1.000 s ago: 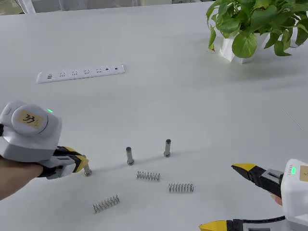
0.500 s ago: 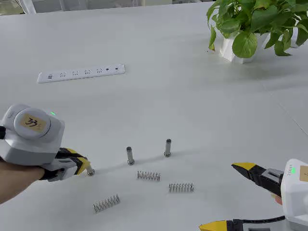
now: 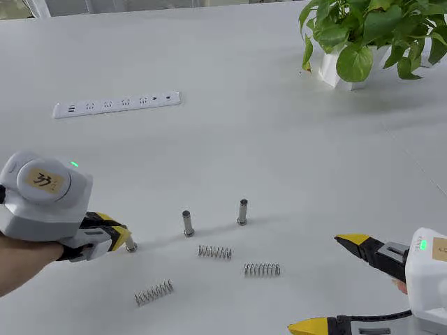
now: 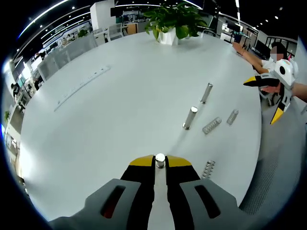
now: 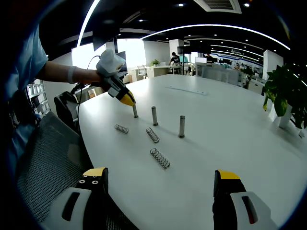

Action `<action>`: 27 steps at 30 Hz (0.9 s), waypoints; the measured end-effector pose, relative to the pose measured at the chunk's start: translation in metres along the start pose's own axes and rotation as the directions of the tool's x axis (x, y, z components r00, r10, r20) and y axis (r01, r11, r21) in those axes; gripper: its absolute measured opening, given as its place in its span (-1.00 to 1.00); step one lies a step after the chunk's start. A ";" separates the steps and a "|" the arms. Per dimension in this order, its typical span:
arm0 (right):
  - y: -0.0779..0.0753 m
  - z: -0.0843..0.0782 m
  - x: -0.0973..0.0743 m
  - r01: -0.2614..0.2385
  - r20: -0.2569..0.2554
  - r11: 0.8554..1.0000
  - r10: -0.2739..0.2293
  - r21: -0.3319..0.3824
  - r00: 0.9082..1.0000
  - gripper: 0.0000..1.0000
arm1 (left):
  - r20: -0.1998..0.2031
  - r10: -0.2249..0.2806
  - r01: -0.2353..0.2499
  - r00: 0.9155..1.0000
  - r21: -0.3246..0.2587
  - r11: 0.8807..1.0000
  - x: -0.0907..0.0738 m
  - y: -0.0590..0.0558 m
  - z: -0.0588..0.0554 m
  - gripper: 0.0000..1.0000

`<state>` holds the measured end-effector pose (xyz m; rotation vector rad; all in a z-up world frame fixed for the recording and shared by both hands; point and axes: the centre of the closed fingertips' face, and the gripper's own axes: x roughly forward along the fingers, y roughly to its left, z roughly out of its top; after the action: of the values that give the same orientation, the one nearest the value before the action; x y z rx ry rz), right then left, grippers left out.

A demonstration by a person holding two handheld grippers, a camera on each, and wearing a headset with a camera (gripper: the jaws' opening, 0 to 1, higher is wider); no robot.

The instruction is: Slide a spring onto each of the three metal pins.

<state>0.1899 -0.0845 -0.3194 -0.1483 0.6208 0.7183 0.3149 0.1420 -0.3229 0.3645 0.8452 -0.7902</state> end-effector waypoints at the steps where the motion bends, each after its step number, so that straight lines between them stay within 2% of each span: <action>1: 0.000 0.000 0.000 -0.001 0.001 1.000 0.001 -0.001 1.000 0.81 | 0.001 0.000 0.000 1.000 0.004 1.000 0.000 0.000 0.000 -0.91; 14: 0.002 0.000 0.001 -0.004 0.001 1.000 0.004 -0.006 1.000 0.82 | 0.018 0.007 -0.007 1.000 0.010 1.000 0.002 0.000 0.002 -0.90; 27: 0.002 -0.003 0.002 -0.009 -0.011 1.000 0.009 -0.005 1.000 0.82 | 0.021 0.014 -0.014 1.000 0.000 1.000 0.007 0.000 -0.006 -0.90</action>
<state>0.1886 -0.0828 -0.3226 -0.1548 0.6308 0.7285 0.3151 0.1421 -0.3320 0.3612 0.8220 -0.7797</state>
